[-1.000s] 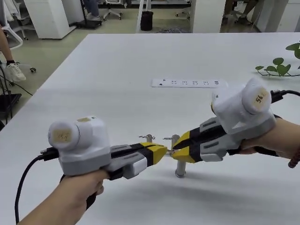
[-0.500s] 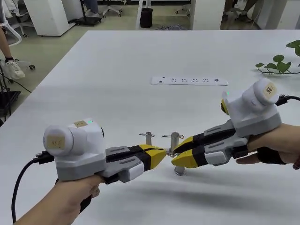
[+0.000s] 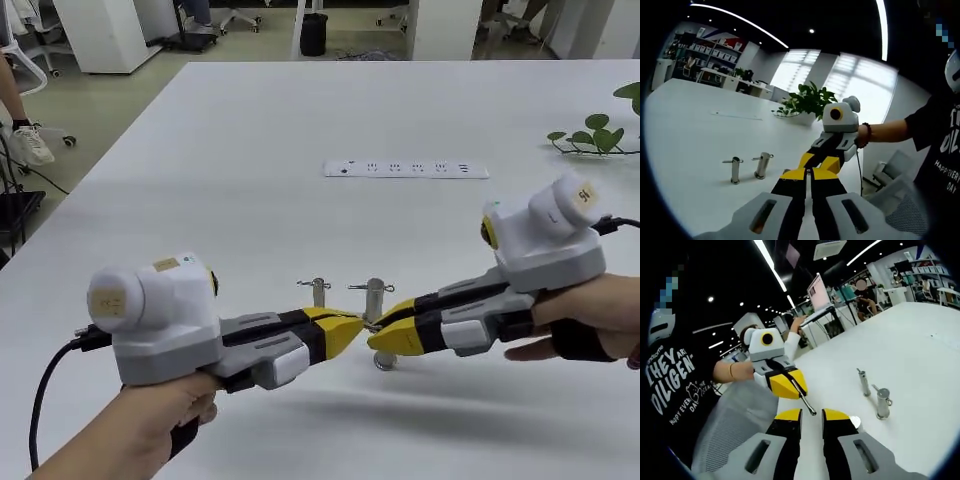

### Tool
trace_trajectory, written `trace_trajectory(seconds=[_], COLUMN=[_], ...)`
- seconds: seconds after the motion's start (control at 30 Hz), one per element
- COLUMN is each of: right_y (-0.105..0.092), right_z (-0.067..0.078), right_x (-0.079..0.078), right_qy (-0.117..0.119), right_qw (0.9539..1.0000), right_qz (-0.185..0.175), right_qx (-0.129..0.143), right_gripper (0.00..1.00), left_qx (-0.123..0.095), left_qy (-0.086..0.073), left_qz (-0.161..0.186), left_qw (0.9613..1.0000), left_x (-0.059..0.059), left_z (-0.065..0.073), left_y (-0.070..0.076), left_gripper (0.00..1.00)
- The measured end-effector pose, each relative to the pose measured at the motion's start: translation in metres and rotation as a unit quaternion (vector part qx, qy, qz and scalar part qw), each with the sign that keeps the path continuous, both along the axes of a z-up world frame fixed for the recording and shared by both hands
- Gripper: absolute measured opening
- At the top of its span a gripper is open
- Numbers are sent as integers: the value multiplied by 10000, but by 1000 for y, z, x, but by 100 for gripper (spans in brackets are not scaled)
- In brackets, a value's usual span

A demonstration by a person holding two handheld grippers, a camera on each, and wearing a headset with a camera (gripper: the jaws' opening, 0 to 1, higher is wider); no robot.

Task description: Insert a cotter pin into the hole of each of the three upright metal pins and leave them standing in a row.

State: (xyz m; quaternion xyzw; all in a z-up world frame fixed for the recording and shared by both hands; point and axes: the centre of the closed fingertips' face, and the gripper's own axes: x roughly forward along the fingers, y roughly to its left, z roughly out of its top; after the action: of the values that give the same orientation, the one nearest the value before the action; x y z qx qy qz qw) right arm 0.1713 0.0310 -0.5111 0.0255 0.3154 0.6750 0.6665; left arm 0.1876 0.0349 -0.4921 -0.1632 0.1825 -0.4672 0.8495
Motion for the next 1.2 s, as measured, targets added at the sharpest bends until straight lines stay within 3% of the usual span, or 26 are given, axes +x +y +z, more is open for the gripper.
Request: trace_trajectory(seconds=[0.43,0.63,0.83,1.07,1.2], right_y=[2,1,-1,-5,-6], right_z=[0,-1,-7,-16,-18], right_x=[-1,-4,-7,-9,-12], right_qy=[-17,-381,-800,-1386,-1521], right_qw=[10000,9985,9935,9810,9766], right_qz=[32,337,591,972,1094], right_qx=[-40,-224,-553,-953,-1054], right_gripper=[1,0,0,0,0], left_qx=[-139,-130,5,214,293], left_qy=[127,108,140,80,38], left_qz=[-31,-98,-175,-196,-164], left_qw=[9998,9998,9997,9995,9994], left_x=[-3,-5,-9,-10,-8], left_z=[-3,-3,-9,-15,-17], left_y=[-1,-2,-3,-6,-6], left_gripper=[0,0,0,1,3])
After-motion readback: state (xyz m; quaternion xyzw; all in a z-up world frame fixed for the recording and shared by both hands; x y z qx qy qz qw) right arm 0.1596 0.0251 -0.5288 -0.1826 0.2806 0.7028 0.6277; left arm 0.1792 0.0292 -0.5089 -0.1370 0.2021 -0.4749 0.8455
